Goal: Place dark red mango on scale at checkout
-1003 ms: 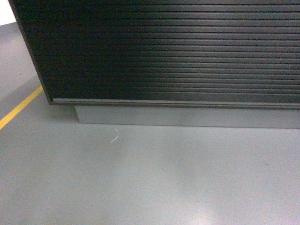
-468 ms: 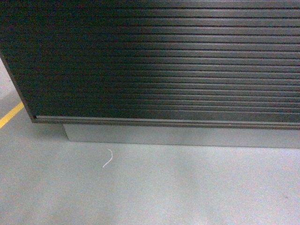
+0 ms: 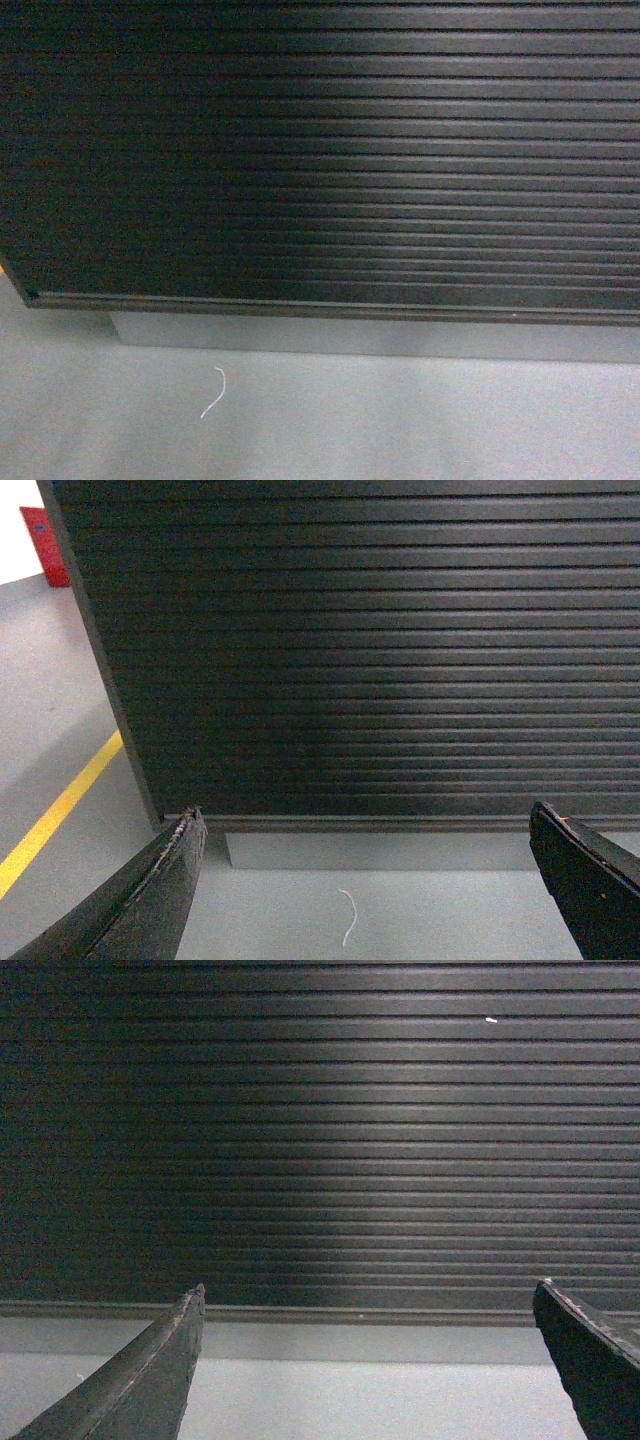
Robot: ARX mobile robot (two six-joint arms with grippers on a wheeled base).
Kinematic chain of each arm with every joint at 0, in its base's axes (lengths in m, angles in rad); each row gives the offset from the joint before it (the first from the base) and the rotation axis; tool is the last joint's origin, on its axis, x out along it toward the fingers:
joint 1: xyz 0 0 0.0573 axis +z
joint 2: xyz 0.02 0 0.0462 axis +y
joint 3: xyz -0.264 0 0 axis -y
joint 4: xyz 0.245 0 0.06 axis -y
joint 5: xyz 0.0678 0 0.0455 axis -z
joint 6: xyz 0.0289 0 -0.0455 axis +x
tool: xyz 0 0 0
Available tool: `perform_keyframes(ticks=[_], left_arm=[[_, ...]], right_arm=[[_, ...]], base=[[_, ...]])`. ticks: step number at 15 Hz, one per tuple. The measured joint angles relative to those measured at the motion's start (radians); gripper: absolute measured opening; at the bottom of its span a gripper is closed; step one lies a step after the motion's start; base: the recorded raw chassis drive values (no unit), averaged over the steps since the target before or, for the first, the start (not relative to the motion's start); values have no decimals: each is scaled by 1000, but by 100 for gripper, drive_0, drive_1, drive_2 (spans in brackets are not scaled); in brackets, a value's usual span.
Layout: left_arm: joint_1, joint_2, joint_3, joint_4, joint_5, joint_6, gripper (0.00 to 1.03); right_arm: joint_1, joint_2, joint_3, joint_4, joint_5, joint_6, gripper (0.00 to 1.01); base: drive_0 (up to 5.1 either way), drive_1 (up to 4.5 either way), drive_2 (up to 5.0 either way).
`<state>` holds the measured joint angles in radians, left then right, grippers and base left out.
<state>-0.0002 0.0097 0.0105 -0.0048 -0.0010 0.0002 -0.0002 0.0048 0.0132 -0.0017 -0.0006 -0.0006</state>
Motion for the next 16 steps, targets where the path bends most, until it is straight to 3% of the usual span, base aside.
perform_keyframes(ticks=[7, 16], left_arm=[[0, 0, 0, 3, 0, 0, 98], [0, 0, 0, 2, 0, 0, 98]], right_arm=[[0, 0, 0, -1, 1, 0, 98], [0, 0, 0, -2, 0, 0, 98]], base=[[-3, 369, -375], [0, 0, 0]])
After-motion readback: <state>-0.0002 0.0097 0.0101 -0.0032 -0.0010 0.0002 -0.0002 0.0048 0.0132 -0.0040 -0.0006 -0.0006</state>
